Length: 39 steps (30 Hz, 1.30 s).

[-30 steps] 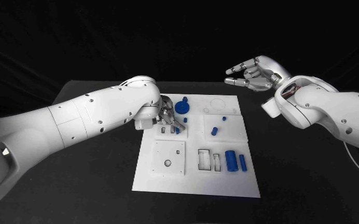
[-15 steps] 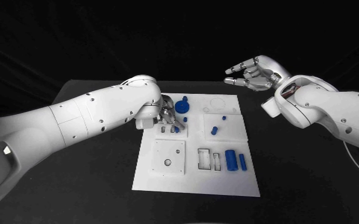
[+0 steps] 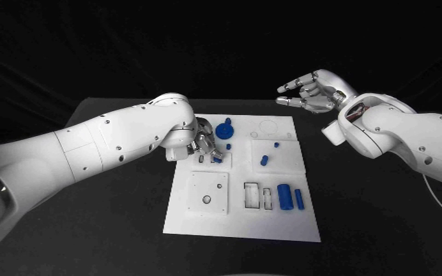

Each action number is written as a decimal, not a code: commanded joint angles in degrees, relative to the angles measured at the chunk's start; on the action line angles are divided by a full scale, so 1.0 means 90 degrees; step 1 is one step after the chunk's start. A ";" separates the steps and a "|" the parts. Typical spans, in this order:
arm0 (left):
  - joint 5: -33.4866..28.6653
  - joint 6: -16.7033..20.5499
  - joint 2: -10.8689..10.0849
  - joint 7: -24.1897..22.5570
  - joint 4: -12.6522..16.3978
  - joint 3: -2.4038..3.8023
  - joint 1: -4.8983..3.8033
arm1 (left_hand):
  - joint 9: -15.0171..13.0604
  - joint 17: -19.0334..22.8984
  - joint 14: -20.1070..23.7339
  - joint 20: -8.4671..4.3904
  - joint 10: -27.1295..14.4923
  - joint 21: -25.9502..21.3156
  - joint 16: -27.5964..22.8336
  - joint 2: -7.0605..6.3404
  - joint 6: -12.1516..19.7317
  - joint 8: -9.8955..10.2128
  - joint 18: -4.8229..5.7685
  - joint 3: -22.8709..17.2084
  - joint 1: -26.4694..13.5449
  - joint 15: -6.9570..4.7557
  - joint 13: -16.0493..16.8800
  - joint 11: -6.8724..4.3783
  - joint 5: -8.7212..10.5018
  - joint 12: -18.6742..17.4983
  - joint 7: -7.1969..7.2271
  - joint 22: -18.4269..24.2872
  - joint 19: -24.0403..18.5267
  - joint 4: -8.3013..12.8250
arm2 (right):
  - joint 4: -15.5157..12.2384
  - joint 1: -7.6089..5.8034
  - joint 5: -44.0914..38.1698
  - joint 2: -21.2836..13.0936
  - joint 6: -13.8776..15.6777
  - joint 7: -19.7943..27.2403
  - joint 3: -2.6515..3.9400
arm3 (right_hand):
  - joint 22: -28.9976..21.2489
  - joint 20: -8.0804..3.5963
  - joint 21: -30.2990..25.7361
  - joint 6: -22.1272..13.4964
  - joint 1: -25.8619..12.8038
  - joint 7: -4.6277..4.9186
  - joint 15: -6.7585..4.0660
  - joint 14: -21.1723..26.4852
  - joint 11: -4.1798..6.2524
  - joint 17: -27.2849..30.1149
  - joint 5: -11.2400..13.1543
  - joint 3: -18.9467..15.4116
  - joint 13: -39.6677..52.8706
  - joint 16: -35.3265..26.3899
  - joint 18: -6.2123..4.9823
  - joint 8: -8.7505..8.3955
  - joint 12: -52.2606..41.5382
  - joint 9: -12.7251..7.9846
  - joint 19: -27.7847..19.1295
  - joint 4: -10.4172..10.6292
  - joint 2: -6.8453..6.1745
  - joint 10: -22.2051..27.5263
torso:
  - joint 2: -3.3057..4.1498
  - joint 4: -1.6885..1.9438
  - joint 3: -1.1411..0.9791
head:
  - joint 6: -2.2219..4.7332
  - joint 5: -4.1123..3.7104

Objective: Assemble the parts on the task board

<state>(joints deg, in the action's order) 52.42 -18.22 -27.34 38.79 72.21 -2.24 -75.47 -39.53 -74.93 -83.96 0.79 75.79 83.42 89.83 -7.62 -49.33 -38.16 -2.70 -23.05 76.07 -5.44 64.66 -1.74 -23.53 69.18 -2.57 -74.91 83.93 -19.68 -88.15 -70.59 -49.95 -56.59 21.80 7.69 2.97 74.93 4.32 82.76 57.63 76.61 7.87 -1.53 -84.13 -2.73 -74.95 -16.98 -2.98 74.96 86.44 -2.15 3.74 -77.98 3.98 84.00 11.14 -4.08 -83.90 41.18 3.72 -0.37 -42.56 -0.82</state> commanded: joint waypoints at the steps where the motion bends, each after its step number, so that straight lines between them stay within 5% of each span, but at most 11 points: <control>1: -0.0247 0.0292 -0.0070 -0.0095 0.0090 0.0013 -0.0003 | -0.0036 -0.1674 -0.0671 0.0024 0.0046 -0.0023 0.0019 -0.0031 0.0030 -0.0057 0.0032 -0.1270 -0.0135 0.0034 -0.0007 0.0005 0.0004 -0.0039 -0.0013 -0.0381 0.0260 0.1173 | 0.0008 0.0007 -0.0060 0.0010 -0.0124 0.0005 -0.0002 | 0.0121 0.0027 -0.0035 -0.0040 -0.0018 0.0015 0.0023 -0.0482 -0.0030 -0.0913 -0.0028 -0.0033 0.0977 -0.0017 -0.0100 0.0016 -0.0009 0.0008 -0.0006 -0.0002 0.0027 -0.0121 | -0.0003 0.0005 -0.0003 | 0.0004 0.0002; 12: 0.0034 0.0958 -0.0444 -0.0222 0.0542 0.0032 0.0017 | -0.0157 -0.1674 -0.0671 0.0018 0.0116 0.0007 0.0019 -0.0168 0.0010 -0.0132 0.0043 -0.1647 -0.0366 0.0020 0.0059 -0.0005 0.0022 0.0024 0.0004 -0.0446 0.0284 0.1428 | 0.0013 0.0010 -0.0055 -0.0021 -0.0140 0.0001 -0.0009 | 0.0118 0.0027 -0.0038 -0.0036 -0.0048 0.0014 0.0022 -0.0481 -0.0029 -0.0905 -0.0041 -0.0050 0.0973 -0.0022 -0.0100 0.0019 -0.0004 0.0009 -0.0007 0.0007 0.0038 -0.0119 | -0.0004 0.0021 -0.0008 | 0.0004 0.0010; 26: 0.1088 0.1842 -0.0549 -0.0263 0.0818 0.0008 0.0279 | -0.0174 -0.1674 -0.0671 0.0012 0.0173 0.0047 0.0019 -0.0218 -0.0027 -0.0143 0.0057 -0.1733 -0.0409 0.0013 0.0127 -0.0013 0.0029 0.0086 0.0012 -0.0516 0.0308 0.1505 | 0.0016 0.0011 -0.0010 -0.0053 -0.0139 0.0011 -0.0017 | 0.0116 0.0026 -0.0040 -0.0035 -0.0084 0.0014 0.0022 -0.0482 -0.0029 -0.0909 -0.0052 -0.0068 0.0972 -0.0021 -0.0101 0.0020 -0.0006 0.0010 -0.0007 0.0020 0.0052 -0.0121 | -0.0011 0.0022 -0.0009 | 0.0001 0.0025; 39: 0.1419 0.1351 -0.0555 -0.0142 0.0839 -0.0001 0.0333 | -0.0179 -0.1674 -0.0671 0.0009 0.0184 0.0055 0.0019 -0.0228 -0.0039 -0.0146 0.0060 -0.1772 -0.0429 0.0010 0.0131 -0.0017 0.0030 0.0091 0.0015 -0.0531 0.0313 0.1526 | 0.0025 0.0015 -0.0001 -0.0053 -0.0156 0.0014 -0.0024 | 0.0117 0.0026 -0.0040 -0.0036 -0.0094 0.0014 0.0022 -0.0481 -0.0029 -0.0906 -0.0055 -0.0073 0.0969 -0.0023 -0.0101 0.0019 -0.0001 0.0010 -0.0006 0.0024 0.0055 -0.0119 | -0.0004 0.0018 -0.0013 | -0.0037 0.0033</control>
<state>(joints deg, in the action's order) 63.24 -3.86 -32.36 37.31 79.62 -2.25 -72.50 -41.05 -74.91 -83.97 0.80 77.02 83.65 89.83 -10.06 -49.77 -39.23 -2.70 -28.96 72.24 -5.43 65.80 -1.77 -23.39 69.69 -2.77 -74.91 83.92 -15.79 -87.93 -70.51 -49.83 -57.09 21.27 7.65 2.75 74.90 4.32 82.75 57.62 76.15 7.87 -1.53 -84.13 -2.73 -74.92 -17.20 -3.30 74.97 86.44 -2.15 3.74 -77.98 3.98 84.00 11.46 -3.61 -83.90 41.10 3.90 -0.48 -42.81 -0.50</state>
